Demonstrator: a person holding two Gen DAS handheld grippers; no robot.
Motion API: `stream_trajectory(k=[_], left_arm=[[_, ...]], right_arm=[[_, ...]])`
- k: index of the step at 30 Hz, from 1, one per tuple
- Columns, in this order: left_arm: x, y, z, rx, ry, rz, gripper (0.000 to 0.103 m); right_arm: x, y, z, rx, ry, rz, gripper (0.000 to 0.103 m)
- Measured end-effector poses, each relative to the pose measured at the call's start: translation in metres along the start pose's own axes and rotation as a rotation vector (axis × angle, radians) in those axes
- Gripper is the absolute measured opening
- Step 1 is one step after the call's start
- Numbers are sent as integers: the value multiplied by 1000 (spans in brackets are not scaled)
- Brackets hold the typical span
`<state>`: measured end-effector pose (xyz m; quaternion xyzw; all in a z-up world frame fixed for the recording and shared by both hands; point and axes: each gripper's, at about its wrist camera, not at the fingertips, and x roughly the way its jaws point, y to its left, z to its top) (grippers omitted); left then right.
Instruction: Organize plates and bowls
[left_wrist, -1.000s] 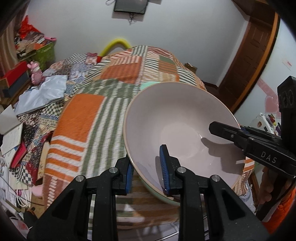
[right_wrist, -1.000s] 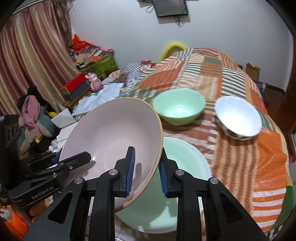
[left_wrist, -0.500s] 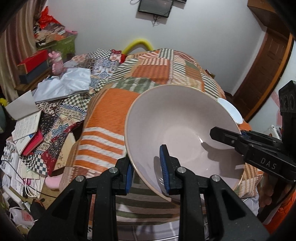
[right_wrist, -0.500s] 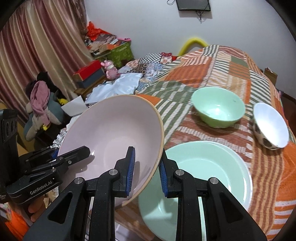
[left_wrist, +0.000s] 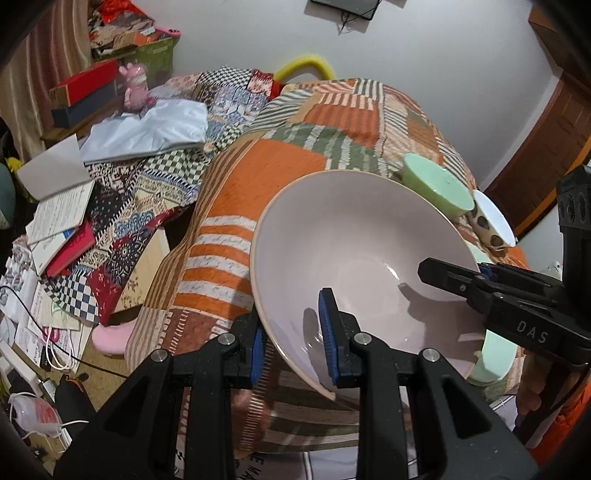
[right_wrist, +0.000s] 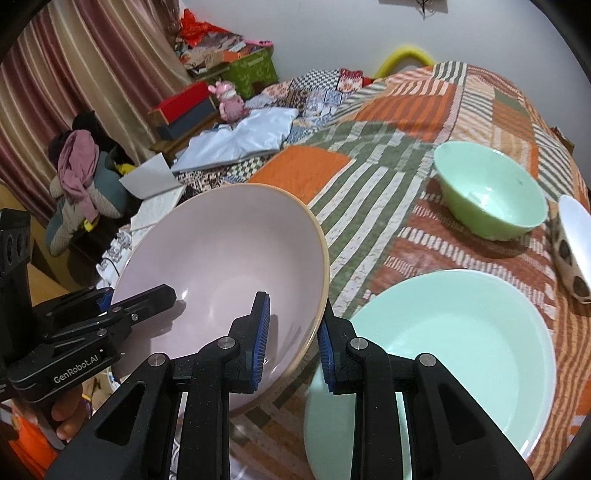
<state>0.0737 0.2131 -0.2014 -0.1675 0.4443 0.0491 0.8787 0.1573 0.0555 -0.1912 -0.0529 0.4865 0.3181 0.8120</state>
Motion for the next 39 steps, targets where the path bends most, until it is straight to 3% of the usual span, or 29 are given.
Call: stream_trajectory(k=[9, 20, 33, 39], left_arm=[[17, 17, -2, -27, 36, 14, 26], [27, 24, -4, -31, 63, 1, 26], [2, 19, 1, -12, 12, 64, 27], [-20, 3, 4, 36, -45, 84, 36]], right_arm=[[25, 1, 0, -2, 59, 2, 22], [27, 1, 0, -9, 66, 1, 22], [-5, -9, 2, -5, -16, -13, 23], [-31, -20, 1, 6, -72, -18, 23]])
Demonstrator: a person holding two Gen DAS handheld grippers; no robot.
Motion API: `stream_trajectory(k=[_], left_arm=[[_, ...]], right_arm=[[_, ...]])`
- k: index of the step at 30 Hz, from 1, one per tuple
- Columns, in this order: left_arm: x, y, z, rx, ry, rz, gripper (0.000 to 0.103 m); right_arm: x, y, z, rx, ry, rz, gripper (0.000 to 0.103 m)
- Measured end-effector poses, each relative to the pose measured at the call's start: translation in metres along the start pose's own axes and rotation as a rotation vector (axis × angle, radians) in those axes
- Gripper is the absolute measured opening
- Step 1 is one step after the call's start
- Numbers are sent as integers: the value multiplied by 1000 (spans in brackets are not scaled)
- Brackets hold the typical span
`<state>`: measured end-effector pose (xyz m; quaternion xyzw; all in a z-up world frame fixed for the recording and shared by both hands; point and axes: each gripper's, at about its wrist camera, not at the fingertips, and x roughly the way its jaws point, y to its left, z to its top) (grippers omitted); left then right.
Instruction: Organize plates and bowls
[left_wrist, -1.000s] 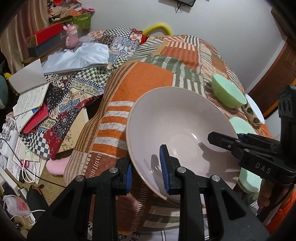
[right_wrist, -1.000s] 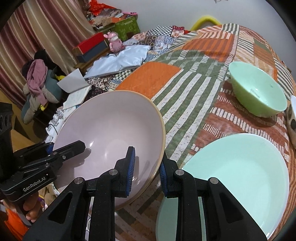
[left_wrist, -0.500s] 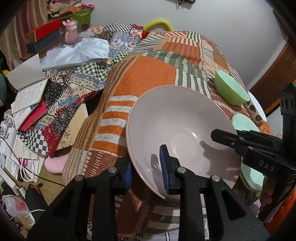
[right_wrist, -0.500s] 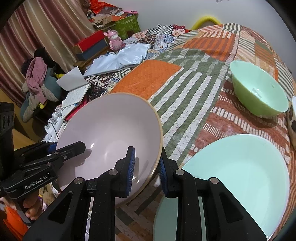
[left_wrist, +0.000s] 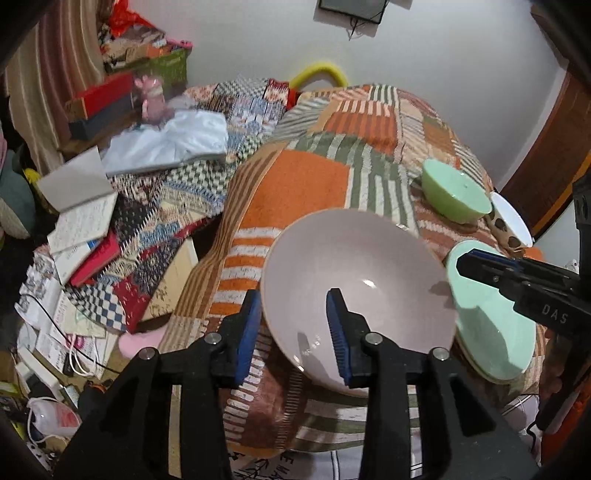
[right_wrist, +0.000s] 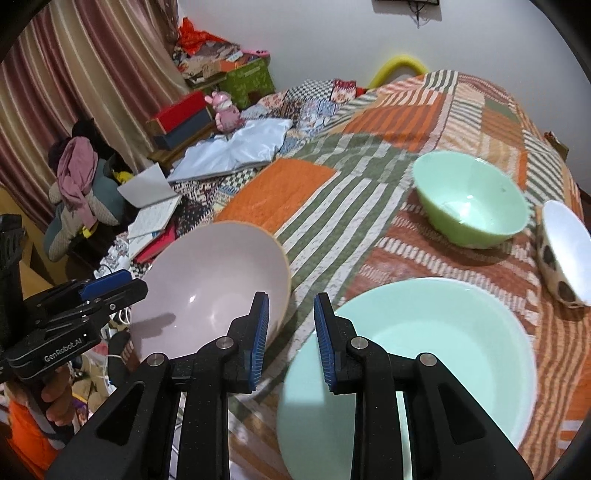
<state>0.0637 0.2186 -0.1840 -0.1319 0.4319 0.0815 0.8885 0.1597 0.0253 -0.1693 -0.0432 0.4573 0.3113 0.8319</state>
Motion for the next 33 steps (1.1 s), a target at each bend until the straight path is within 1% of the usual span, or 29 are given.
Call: stream_trajectory(k=[2, 5, 6, 8, 11, 13, 16, 22, 30, 32, 33], left_arm=[[-5, -7, 1, 13, -11, 1, 38], [-14, -20, 6, 34, -34, 2, 43], [-15, -22, 7, 38, -39, 2, 45], [-20, -33, 10, 52, -56, -1, 49], [-25, -48, 16, 71, -72, -11, 54], [-26, -59, 22, 82, -81, -18, 61], [-27, -77, 29, 103, -97, -27, 67], [-16, -110, 45, 153, -100, -42, 70], [14, -149, 76, 204, -78, -76, 71], [21, -156, 83, 220, -76, -83, 74], [25, -159, 86, 227, -74, -85, 77]], right_arm=[[-9, -5, 0, 3, -18, -3, 23], [-21, -11, 0, 5, -47, -16, 28], [-24, -13, -1, 6, -55, -21, 31], [-33, -19, -1, 12, -80, -37, 34], [-42, -30, 1, 24, -103, -55, 34], [-47, -38, 2, 37, -117, -66, 35], [-55, -51, 3, 58, -135, -86, 41], [-65, -81, 4, 100, -153, -120, 42], [-60, -123, 9, 178, -142, -145, 42], [-55, -130, 11, 192, -132, -148, 42], [-54, -133, 11, 195, -128, -148, 42]])
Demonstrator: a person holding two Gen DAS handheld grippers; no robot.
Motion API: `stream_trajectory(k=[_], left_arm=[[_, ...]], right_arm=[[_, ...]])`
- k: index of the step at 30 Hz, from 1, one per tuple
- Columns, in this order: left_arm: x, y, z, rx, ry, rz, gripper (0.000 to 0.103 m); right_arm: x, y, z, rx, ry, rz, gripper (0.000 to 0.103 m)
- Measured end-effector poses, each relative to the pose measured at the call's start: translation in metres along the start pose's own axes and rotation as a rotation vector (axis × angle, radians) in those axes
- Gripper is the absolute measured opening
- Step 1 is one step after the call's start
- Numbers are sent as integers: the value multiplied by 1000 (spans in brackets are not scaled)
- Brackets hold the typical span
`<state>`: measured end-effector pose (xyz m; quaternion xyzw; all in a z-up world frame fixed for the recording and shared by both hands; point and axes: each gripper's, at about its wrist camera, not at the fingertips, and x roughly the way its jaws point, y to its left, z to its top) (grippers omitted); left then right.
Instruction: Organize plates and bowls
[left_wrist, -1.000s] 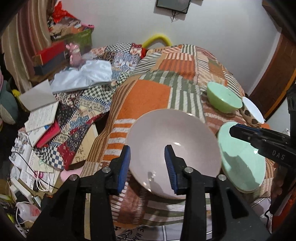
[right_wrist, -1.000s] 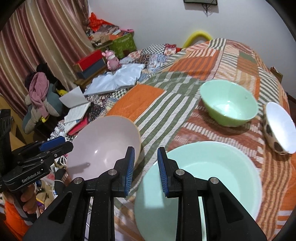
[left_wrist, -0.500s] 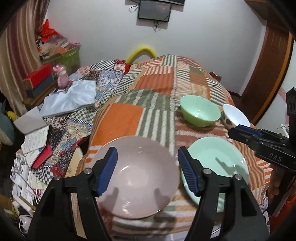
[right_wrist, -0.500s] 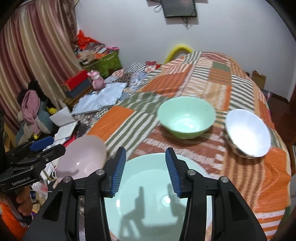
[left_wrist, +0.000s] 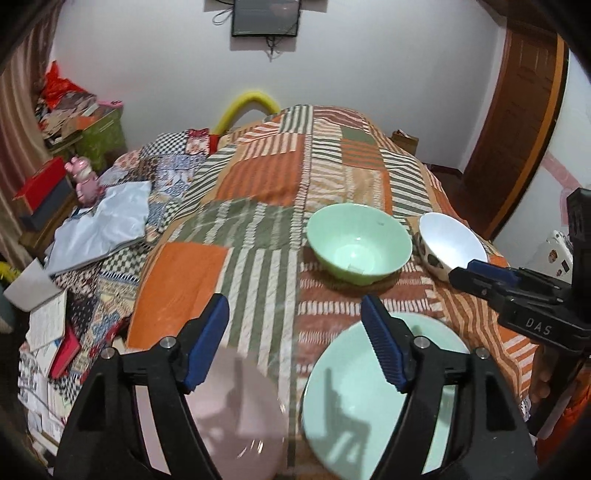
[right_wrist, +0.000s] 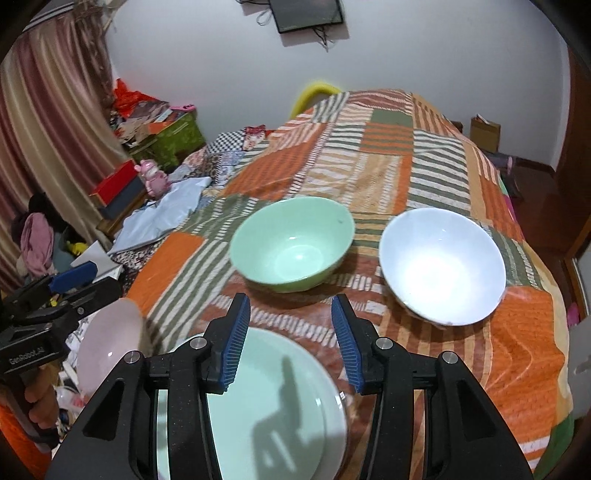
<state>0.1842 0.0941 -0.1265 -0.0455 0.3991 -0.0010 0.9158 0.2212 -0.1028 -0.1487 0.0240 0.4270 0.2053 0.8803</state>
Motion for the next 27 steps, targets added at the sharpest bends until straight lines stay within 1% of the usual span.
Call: stream_trajectory(k=[1, 5, 10, 20, 21, 23, 26, 27], left_arm=[[6, -3, 5, 10, 1, -1, 79], [25, -9, 18, 36, 9, -4, 79], [53, -9, 31, 44, 40, -11, 80], [122, -4, 44, 42, 147, -37, 79], [130, -4, 44, 41, 163, -49, 78], [140, -3, 45, 38, 185, -69, 71], [154, -4, 47, 41, 211, -84, 64], [159, -5, 47, 42, 220, -85, 59]], right_arm=[[5, -2, 1, 5, 6, -3, 42], [17, -9, 6, 20, 26, -8, 42], [33, -16, 13, 47, 57, 2, 42], [62, -17, 18, 58, 108, 0, 42], [65, -18, 20, 58, 110, 0, 42], [69, -17, 21, 58, 118, 1, 42], [75, -18, 24, 66, 125, 5, 42], [77, -18, 25, 72, 129, 6, 42]])
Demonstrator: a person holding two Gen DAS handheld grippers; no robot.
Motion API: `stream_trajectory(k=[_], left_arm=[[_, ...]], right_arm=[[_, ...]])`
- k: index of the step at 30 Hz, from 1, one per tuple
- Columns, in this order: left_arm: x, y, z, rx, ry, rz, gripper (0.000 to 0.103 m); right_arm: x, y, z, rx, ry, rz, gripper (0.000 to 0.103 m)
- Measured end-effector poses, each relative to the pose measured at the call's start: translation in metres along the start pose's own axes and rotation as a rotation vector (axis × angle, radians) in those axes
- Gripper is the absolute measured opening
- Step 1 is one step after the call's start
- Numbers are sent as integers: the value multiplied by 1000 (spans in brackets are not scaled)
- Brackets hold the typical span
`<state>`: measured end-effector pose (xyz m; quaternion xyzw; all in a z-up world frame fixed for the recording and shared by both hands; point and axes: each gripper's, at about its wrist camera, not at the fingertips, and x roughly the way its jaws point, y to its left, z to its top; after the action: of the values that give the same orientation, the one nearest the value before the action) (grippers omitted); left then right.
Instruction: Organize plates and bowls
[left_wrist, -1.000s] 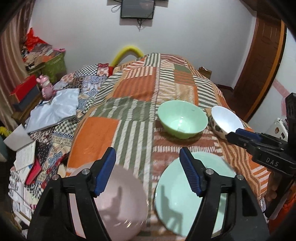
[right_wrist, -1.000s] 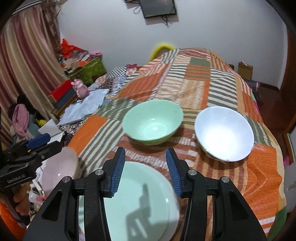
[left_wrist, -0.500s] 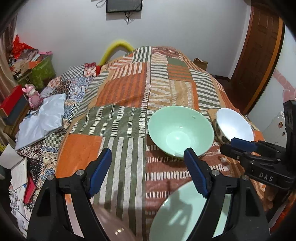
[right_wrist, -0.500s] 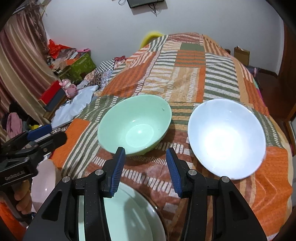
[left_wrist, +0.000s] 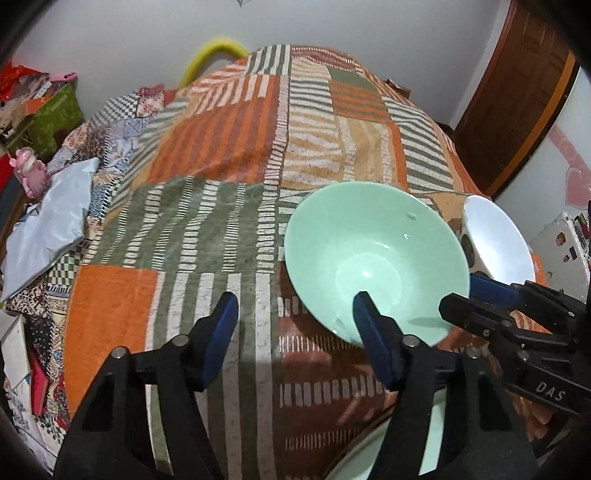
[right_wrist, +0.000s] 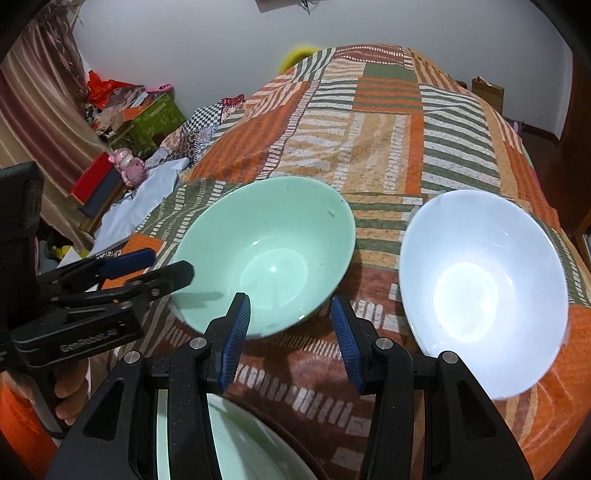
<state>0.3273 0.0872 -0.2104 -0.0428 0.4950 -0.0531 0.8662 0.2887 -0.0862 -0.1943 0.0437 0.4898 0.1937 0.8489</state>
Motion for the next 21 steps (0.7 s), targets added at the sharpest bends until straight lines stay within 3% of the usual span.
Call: stream_trajectory(k=[10, 12, 21], left_arm=[[32, -7, 8, 8, 79, -24, 29], [32, -9, 8, 19, 79, -37, 23], [13, -9, -6, 29, 79, -2, 23]], right_arm=[[14, -2, 5, 19, 28, -7, 42], [15, -2, 6, 8, 24, -26, 37], [10, 9, -5, -39, 52, 5, 33]])
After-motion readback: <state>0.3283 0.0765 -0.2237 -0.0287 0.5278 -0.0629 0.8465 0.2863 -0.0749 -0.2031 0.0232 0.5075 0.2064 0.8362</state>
